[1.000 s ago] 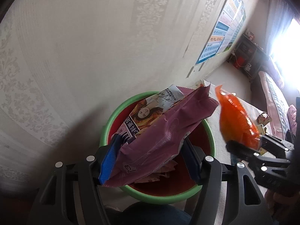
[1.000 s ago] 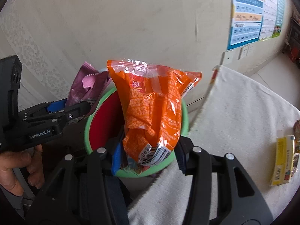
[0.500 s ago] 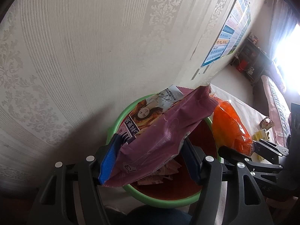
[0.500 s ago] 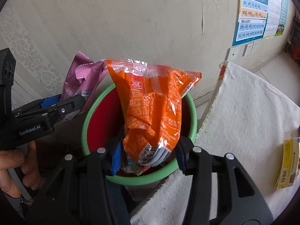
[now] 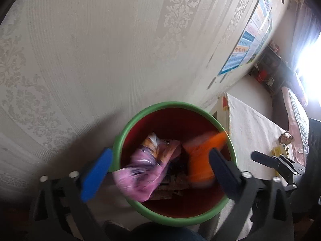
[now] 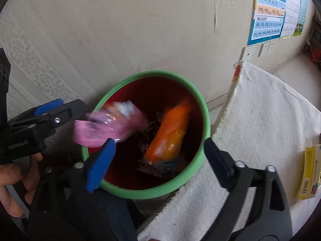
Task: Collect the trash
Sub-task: 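Carry both bags over the red bucket and open both tools to drop them, then move both tools back over the table of trash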
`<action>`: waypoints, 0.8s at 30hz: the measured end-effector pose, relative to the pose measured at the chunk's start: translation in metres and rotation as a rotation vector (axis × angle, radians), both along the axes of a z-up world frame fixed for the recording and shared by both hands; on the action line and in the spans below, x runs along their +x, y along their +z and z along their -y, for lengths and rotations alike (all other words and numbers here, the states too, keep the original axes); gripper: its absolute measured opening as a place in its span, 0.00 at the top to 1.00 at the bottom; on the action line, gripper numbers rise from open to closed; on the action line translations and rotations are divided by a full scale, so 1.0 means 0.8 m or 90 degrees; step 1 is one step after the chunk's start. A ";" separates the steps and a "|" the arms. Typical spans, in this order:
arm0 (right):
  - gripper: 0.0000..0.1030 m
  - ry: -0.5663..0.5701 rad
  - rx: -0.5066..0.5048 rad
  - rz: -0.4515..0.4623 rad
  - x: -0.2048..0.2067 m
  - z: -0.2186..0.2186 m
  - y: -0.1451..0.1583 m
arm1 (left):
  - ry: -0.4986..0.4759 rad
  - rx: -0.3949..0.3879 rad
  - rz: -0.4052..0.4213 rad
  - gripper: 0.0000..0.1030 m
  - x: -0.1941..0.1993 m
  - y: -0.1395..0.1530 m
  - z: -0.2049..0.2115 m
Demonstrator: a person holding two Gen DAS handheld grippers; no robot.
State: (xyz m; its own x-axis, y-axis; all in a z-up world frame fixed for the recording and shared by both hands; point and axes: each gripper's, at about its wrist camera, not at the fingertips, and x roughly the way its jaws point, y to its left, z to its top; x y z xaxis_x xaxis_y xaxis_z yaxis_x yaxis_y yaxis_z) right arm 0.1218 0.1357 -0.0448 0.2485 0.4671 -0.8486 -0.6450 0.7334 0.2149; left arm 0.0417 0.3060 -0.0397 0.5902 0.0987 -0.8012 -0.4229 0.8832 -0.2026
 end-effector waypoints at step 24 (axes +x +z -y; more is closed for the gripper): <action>0.05 -0.162 -0.028 0.035 0.002 0.207 0.030 | -0.113 -0.011 0.013 0.08 0.034 0.021 0.143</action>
State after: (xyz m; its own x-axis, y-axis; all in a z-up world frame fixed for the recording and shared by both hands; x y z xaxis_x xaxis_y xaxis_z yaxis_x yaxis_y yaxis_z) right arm 0.1235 -0.0297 -0.0206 0.4003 0.3457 -0.8487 -0.4478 0.8818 0.1480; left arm 0.0690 0.1914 -0.0229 0.6136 -0.0228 -0.7893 -0.2557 0.9400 -0.2260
